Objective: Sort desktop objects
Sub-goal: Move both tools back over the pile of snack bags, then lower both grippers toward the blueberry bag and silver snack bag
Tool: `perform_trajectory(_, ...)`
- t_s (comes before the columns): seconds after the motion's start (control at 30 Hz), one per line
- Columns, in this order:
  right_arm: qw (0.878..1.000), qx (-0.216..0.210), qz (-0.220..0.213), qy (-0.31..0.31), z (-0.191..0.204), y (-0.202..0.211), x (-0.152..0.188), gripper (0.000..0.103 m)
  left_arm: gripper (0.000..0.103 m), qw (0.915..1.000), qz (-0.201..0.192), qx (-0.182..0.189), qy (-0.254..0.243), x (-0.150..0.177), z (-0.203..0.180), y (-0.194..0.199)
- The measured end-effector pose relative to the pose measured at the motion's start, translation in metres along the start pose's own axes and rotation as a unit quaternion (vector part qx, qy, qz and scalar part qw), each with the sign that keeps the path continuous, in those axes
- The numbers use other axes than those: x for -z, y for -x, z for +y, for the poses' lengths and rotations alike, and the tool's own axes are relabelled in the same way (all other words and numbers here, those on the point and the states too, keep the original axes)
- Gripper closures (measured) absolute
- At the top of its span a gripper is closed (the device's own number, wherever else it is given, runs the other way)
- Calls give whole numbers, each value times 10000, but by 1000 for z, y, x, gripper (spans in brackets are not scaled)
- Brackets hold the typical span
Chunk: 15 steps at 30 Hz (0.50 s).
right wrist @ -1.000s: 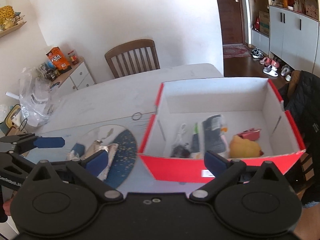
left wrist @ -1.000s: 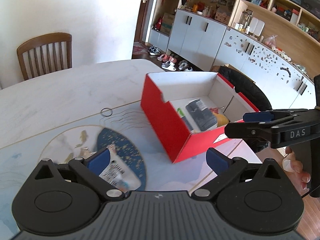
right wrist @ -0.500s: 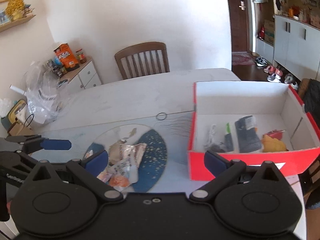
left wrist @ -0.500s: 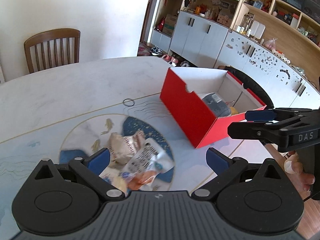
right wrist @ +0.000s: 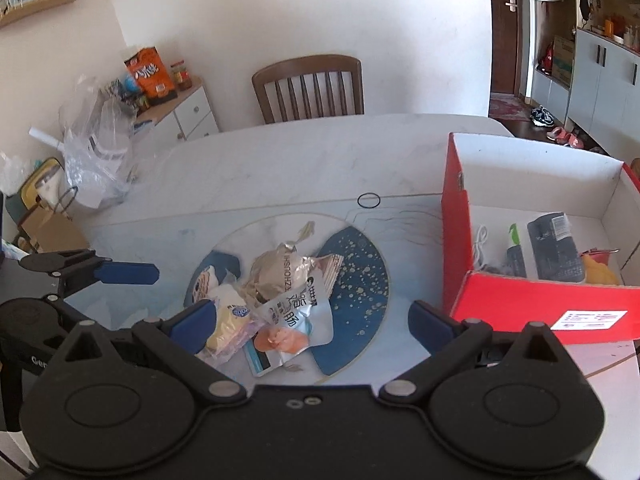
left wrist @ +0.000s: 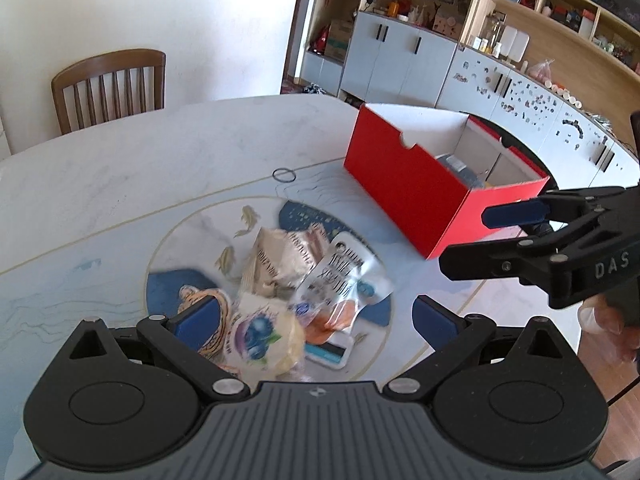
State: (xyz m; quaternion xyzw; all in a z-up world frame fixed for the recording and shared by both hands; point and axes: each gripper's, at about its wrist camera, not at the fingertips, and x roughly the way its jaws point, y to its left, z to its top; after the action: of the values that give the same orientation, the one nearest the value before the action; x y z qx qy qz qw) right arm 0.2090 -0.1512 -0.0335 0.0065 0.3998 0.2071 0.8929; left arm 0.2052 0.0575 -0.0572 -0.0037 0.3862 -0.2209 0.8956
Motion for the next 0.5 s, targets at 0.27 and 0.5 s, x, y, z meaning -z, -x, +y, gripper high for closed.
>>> perform_trajectory(0.27, 9996, 126, 259, -8, -1, -32, 5, 1, 0, 9997, 103, -177, -158, 16, 13, -16)
perform_trajectory(0.5, 9989, 56, 449, -115, -6, -60, 7, 8, 0, 9985, 361, -233, -333, 28, 19, -29)
